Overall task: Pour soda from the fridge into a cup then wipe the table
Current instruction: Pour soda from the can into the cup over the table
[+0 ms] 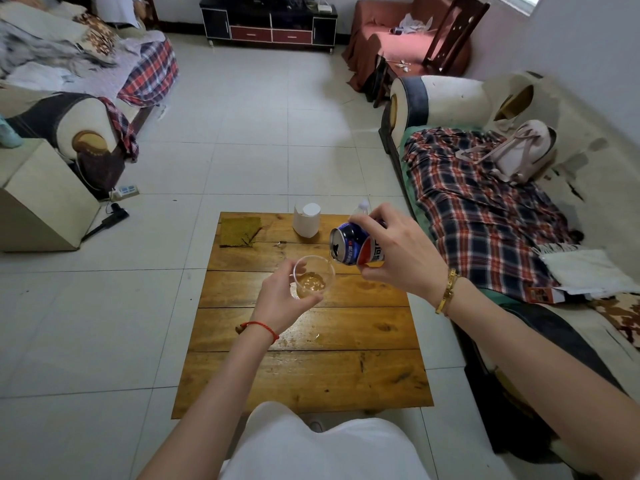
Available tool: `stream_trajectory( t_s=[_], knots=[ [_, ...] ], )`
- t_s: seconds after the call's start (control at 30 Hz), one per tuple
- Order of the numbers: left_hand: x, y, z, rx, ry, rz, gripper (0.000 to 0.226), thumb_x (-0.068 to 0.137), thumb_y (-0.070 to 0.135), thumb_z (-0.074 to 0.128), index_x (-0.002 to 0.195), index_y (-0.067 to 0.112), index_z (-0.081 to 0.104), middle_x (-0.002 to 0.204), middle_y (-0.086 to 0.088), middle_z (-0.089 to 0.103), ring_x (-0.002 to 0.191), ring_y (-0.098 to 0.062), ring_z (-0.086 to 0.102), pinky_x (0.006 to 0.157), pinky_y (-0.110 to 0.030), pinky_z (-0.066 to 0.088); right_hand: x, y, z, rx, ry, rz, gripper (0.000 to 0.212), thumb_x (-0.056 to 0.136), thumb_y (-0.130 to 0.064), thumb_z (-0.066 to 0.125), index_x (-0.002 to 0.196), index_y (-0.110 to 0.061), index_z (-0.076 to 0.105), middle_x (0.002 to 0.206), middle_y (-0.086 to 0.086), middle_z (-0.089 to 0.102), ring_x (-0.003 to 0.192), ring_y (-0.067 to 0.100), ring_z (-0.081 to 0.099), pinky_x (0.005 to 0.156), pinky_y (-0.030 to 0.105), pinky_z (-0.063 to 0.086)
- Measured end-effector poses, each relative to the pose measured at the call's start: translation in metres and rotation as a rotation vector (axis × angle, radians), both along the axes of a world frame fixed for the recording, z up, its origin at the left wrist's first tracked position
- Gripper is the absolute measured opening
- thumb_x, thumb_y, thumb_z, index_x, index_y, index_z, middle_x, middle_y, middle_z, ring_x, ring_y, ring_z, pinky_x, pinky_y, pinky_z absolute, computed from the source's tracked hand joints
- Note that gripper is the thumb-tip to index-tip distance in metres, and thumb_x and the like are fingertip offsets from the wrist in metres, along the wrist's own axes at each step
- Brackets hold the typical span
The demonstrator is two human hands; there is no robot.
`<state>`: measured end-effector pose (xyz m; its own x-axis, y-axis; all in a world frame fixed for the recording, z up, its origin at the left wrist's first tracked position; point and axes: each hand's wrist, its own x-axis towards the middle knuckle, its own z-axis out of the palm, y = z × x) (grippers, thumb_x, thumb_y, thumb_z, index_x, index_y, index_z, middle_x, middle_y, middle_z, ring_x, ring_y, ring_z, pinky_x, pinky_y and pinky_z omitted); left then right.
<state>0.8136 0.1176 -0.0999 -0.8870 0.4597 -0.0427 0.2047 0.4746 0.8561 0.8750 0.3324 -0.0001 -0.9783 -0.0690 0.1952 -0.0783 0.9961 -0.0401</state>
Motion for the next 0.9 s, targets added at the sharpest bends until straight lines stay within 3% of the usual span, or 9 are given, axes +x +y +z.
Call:
stream_trajectory(
  t_s=[0.37,0.9],
  knots=[
    [0.0025,-0.0006,-0.0019,-0.006,0.005,-0.005,0.064,0.071,0.031,0.085,0.125,0.024,0.052,0.119,0.007,0.062,0.110,-0.012,0.059,0.094,-0.029,0.051,0.0028,-0.0016,-0.0004,0.018,-0.005,0.001,0.074,0.070,-0.042,0.072,0.136,-0.027,0.042,0.111,0.003,0.047,0.093,0.017,0.047,0.084,0.033,0.049],
    [0.0033,-0.0032,-0.0043,-0.005,0.011,-0.005,0.065,0.069,0.033,0.085,0.124,0.026,0.052,0.118,0.007,0.063,0.109,-0.011,0.060,0.095,-0.030,0.052,0.0047,-0.0026,0.0012,0.022,0.002,0.002,0.074,0.070,-0.042,0.072,0.136,-0.026,0.043,0.112,0.005,0.048,0.095,0.018,0.050,0.086,0.035,0.049]
  ],
)
